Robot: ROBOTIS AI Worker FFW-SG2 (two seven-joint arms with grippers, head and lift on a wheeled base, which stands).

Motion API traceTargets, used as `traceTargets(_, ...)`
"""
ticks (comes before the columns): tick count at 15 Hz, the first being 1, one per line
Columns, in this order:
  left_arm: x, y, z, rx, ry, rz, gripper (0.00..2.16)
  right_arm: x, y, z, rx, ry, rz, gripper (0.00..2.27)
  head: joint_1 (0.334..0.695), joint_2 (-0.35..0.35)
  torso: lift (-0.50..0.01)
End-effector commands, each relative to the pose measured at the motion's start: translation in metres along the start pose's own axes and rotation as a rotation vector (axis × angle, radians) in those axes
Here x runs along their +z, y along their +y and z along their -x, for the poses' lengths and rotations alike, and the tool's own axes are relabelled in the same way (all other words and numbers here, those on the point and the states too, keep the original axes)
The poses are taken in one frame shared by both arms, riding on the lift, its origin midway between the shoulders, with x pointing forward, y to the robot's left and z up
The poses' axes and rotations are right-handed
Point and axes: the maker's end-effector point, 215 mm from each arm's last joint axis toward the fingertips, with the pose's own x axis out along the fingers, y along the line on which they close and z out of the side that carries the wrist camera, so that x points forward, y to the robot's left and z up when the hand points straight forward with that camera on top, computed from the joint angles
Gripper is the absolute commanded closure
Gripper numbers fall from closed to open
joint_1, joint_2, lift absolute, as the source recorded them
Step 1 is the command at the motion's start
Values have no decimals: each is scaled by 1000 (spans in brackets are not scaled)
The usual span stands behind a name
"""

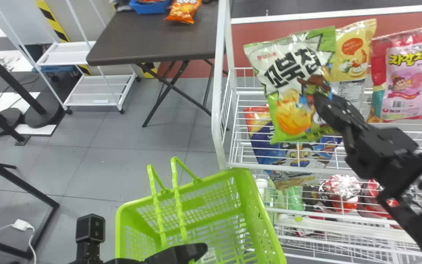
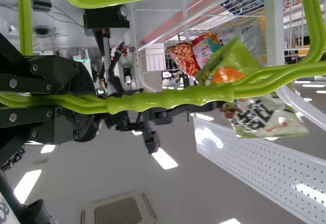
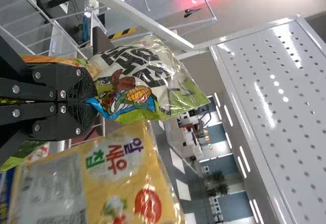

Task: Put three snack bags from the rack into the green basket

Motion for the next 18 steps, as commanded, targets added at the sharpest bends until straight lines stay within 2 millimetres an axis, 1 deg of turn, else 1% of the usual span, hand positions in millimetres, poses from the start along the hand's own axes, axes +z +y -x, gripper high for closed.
traceTargets(1,0,-2,0,-11,-1,5,2148,-31,17,39,12,136,-71,2256,695,134,0)
traceTargets(2,0,-3,-1,-14,-1,4,2148,-43,28,48,33,174,-105,2256,695,132,0)
traceTargets(3,-2,-2,-1,-15,-3,7,2152,-45,44,55,70,183,-142,2256,695,139,0)
traceTargets(5,-5,-1,0,-13,-5,15,2148,-67,88,63,175,269,-223,2256,695,183,0)
traceTargets(6,-7,-1,-1,-15,-5,19,2148,-73,107,65,219,295,-260,2256,695,213,0)
traceTargets(7,-8,-1,-1,-16,-5,23,2148,-83,117,68,238,328,-283,2256,695,245,0)
traceTargets(8,-9,-1,-2,-19,-5,25,2148,-104,128,73,258,398,-310,2256,695,283,0)
traceTargets(9,-9,-2,-2,-23,-7,25,2148,-125,138,73,276,449,-330,2253,695,347,0)
traceTargets(10,-9,-3,-2,-24,-6,22,2148,-143,148,72,290,483,-347,2253,695,350,0)
traceTargets(11,-9,-3,-3,-25,-5,22,2148,-160,155,72,297,516,-350,2118,695,350,0)
traceTargets(12,-9,-3,-3,-25,-5,22,2148,-172,160,72,304,541,-338,1639,695,350,0)
traceTargets(13,-8,-4,-3,-26,-4,20,2148,-181,158,73,303,564,-287,461,695,350,0)
traceTargets(14,-8,-4,-3,-26,-4,20,2148,-181,154,71,292,561,-258,-2,695,350,0)
traceTargets(16,-7,-4,-1,-23,-7,17,2148,-173,152,71,302,544,-258,-1,695,350,0)
traceTargets(17,-7,-4,-1,-22,-6,17,2148,-167,147,72,299,535,-251,49,695,350,0)
traceTargets(18,-7,-4,-1,-23,-6,17,2152,-161,141,73,293,522,-252,49,695,350,0)
